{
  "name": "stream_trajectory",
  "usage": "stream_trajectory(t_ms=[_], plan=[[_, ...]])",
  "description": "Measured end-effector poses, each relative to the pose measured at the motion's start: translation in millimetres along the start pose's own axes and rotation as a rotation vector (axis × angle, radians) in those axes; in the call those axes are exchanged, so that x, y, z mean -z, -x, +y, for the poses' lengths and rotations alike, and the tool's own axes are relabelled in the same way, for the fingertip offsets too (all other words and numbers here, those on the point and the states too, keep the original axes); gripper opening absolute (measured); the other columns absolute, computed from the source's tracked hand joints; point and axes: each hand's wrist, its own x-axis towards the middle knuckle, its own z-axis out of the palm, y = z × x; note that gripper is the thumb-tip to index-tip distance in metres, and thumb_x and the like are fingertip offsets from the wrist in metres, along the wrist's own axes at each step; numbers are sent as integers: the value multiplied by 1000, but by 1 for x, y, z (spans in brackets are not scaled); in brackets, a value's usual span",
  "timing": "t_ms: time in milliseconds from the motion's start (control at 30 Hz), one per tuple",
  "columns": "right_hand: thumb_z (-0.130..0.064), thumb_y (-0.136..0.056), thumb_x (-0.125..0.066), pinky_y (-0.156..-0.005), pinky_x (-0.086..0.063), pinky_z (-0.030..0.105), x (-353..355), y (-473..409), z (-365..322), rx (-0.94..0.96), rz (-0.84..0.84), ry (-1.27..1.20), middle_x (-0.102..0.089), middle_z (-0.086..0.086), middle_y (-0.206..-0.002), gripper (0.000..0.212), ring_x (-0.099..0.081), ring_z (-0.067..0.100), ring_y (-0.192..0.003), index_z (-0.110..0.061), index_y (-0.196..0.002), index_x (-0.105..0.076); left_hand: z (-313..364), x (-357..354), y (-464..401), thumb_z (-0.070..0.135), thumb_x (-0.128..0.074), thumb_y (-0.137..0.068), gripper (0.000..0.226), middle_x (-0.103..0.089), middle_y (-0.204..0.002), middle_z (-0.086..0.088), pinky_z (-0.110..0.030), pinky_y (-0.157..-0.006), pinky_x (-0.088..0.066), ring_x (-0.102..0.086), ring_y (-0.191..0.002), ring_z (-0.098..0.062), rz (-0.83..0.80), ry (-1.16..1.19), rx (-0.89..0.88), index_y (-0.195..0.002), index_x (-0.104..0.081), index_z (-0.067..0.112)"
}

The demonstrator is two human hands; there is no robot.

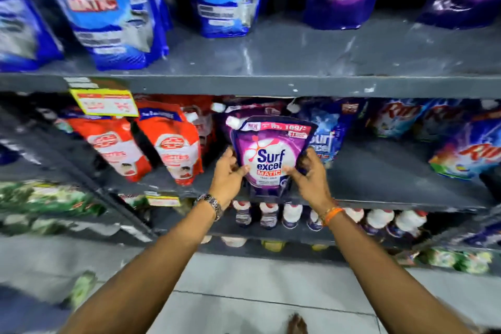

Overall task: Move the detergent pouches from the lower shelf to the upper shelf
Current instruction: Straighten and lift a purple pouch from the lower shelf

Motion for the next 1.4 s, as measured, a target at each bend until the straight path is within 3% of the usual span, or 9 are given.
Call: stream_trajectory(t_ms=[267,467,567,833,967,1133,1200,1333,1400], plan=[[7,-87,-69,-75,-43,-8,-63,-13,10,-13,2,16,-57,-40,-104,68,-53,-36,-97,10,-147,-36,-22,44,-20,-10,-56,-92,54,-67,-114,9,-14,-85,-51,-63,-101,0,36,7,26,-136,-49,19],[11,-90,-65,-98,-54,19,-59,-11,2,-40,-47,51,-63,-34,-116,61,-58,-20,-111,-35,-127,-51,-31,44,-20,-6,-56,-94,47,-64,-115,18,-8,-84,-49,-61,-103,10,35,19,25,-126,-49,27],[5,-89,-70,-92,-53,9,-56,-9,-2,-25,-109,25,-64,-6,-128,58,-59,0,-120,-17,-137,-45,-35,43,-14,-6,-57,-93,44,-61,-114,21,-4,-81,-49,-61,-98,17,60,47,47,-125,-50,23],[6,-85,-74,-85,-57,17,32,21,23,-70,260,-75,-70,12,-115,40,-70,6,-94,-9,-120,-60,-26,24,43,-10,-63,-86,31,-66,-101,-12,-41,-94,-54,-62,-94,-24,334,165,237,-115,-60,3],[18,-82,-70,-71,-56,14,90,5,38,-147,411,-188,-63,5,-101,46,-63,2,-80,-15,-112,-58,-17,-18,73,-12,-62,-85,28,-70,-96,-12,-15,-74,-56,-66,-88,-20,56,107,250,-109,-63,2],[12,-80,-76,-77,-56,10,118,-50,40,-141,165,-111,-49,8,-136,75,-53,19,-116,-11,-142,-40,-7,-88,50,-5,-68,-86,60,-54,-140,-13,-23,-102,-45,-52,-132,-25,-229,29,257,-141,-45,6],[15,-79,-75,-92,-59,26,121,-70,37,-97,55,-114,-48,14,-144,81,-50,31,-129,-8,-146,-35,-8,-112,29,1,-72,-85,82,-38,-155,-10,-28,-113,-35,-36,-145,-23,-249,11,271,-153,-27,9],[16,-81,-72,-106,-49,57,124,-97,36,-110,-143,-153,-55,21,-141,70,-56,34,-128,-12,-138,-43,-14,-150,-18,-2,-80,-74,113,-33,-153,1,-9,-106,-32,-33,-136,-7,-103,-21,207,-157,-5,12],[15,-84,-69,-104,-52,53,127,-103,41,-116,-211,-139,-57,26,-140,65,-59,30,-122,1,-141,-42,-22,-160,-40,-4,-84,-68,120,-37,-156,-4,-28,-115,-37,-39,-135,-10,-39,-14,182,-157,-6,11]])
